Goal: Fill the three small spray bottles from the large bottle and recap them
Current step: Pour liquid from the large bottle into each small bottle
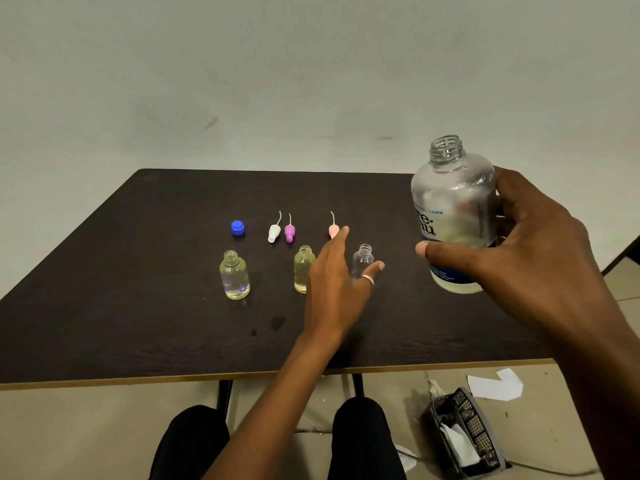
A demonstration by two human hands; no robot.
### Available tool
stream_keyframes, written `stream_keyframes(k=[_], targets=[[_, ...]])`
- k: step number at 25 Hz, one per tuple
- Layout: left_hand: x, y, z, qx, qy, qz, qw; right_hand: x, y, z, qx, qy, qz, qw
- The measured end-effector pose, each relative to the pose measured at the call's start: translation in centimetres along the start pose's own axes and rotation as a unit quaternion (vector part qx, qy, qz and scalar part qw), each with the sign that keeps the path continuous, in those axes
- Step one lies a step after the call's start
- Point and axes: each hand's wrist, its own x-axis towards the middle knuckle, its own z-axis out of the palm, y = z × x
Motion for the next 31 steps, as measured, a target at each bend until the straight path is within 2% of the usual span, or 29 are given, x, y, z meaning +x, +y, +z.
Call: stream_keyframes(k=[3, 7, 12, 19, 24, 31], targets=[[1.1, -1.3, 1.9, -0.015, -0.053, -0.052, 0.997, 0.2, 0.3, 0.2, 0.004, -0.002, 0.005, 1.000], [1.6, -2.9, 3.2, 0.022, -0.041, -0.068, 0.997, 0.3, 0.7, 0.6, 0.007, -0.013, 0.018, 1.000], [1.4, -2.5, 2.8, -0.001, -0.029, -0.069, 0.997, 0.2, 0.7, 0.9, -0.001, -0.016, 0.011, 1.000], [0.1, 0.9, -5.1, -0.040, 0.003, -0.037, 0.999, -0.2, 0.9, 2.2, -0.025, -0.049, -0.005, 0.998], [-2.4, 2.9, -11.3, -0.053, -0.011, -0.035, 0.998, -1.1, -0.1, 4.0, -0.091, -0.075, -0.047, 0.992], [-5.0, 2.7, -14.8, -0.064, -0.017, -0.041, 0.997, -2.7, -1.6, 6.2, -0.157, -0.111, -0.097, 0.977]])
